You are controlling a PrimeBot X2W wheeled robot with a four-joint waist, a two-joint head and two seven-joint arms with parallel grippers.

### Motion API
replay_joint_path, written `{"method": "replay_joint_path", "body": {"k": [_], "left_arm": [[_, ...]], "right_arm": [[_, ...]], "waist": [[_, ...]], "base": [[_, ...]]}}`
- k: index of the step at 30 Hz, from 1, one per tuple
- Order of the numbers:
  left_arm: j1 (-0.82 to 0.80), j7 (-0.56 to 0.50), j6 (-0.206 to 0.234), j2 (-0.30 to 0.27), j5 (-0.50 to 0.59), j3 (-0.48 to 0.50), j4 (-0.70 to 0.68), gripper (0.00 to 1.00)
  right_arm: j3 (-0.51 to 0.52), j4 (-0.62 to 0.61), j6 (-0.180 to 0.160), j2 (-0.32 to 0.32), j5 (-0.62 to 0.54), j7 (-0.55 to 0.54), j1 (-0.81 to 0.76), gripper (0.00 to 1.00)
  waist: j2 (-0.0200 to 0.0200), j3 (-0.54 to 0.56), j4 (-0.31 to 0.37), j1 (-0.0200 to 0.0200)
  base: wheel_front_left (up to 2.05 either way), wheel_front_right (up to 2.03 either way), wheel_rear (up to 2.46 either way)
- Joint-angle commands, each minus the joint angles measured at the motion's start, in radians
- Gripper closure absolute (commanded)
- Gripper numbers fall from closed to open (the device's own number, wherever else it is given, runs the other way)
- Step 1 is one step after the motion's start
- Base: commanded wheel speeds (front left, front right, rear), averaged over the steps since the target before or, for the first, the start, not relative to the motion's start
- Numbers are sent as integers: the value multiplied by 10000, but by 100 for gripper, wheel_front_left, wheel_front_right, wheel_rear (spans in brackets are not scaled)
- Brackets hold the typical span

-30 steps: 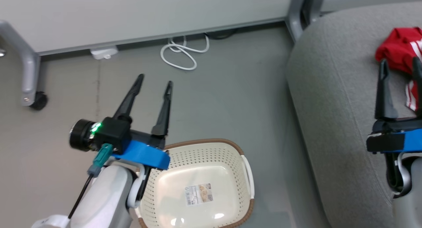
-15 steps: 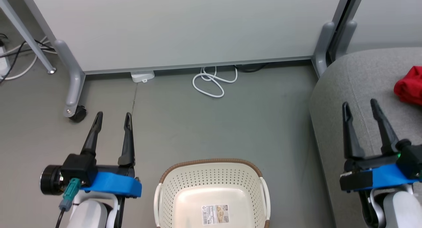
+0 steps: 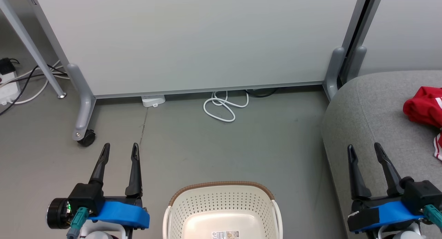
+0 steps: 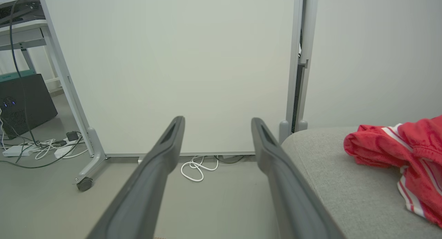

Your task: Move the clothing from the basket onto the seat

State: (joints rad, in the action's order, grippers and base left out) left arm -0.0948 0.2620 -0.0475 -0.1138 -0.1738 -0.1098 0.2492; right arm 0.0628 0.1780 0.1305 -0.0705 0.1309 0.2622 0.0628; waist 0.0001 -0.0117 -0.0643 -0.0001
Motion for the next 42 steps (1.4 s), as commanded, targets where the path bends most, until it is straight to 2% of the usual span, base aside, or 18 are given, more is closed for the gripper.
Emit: {"method": "replay_joint_path", "body": {"k": [1, 17, 18, 21, 42], "left_arm": [[104, 43, -57, 78, 73, 85, 19, 0], [230, 43, -251, 387, 481, 453, 140, 0], [230, -1, -236, 386, 433, 413, 132, 100], [418, -56, -232, 426, 421, 382, 402, 100], [214, -1105, -407, 480, -3704, 925, 276, 100]], "right_arm": [[15, 47, 5, 53, 25, 40, -187, 0], [121, 147, 5, 196, 45, 40, -378, 0], [109, 137, 0, 167, 27, 2, -336, 100], [98, 422, 0, 192, 30, -37, -394, 100], [232, 477, 1, 190, 4153, -1090, -116, 100]], "waist": [[-1, 87, -13, 1], [-1, 212, -33, 1], [-1, 214, -35, 1], [-1, 212, -32, 1], [-1, 190, 87, 1]], "base": [[0, 0, 0], [0, 0, 0], [0, 0, 0], [0, 0, 0], [0, 0, 0]]}}
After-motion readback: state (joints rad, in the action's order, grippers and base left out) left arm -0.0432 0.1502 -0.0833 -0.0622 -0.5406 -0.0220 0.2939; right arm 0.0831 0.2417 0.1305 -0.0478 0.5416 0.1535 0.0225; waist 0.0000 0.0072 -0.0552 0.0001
